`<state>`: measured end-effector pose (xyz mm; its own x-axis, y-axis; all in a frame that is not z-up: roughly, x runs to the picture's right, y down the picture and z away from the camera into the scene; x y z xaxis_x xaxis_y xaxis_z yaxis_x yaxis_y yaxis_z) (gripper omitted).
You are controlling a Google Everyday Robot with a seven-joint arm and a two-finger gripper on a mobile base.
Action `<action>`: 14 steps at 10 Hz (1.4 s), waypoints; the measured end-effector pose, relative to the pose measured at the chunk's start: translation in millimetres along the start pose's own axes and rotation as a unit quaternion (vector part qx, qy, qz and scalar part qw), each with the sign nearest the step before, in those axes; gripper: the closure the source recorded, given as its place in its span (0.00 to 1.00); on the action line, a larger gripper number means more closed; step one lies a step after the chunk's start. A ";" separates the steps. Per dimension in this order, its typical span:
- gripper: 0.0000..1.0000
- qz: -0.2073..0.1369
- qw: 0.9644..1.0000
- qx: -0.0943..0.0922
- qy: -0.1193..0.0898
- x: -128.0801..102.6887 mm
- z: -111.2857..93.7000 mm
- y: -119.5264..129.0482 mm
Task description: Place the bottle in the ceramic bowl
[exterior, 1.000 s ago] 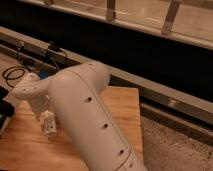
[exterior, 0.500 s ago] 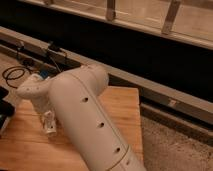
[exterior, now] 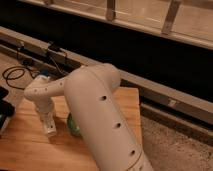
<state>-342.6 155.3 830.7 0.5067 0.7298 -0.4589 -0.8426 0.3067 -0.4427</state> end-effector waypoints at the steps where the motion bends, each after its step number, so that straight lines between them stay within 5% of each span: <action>1: 0.93 -0.010 1.000 -0.012 -0.023 -1.5 -21.2 8.4; 4: 1.00 -0.035 0.994 -0.032 -0.093 -13.1 -93.0 27.2; 7: 1.00 -0.035 0.987 -0.020 -0.158 -34.9 -155.0 25.5; 12: 1.00 -0.027 0.986 -0.018 -0.163 -37.7 -160.0 20.1; 14: 1.00 0.003 0.985 -0.011 -0.171 -34.1 -160.0 6.3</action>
<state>-336.1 34.6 720.3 0.4075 0.8959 -0.1769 -0.8392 0.2910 -0.4595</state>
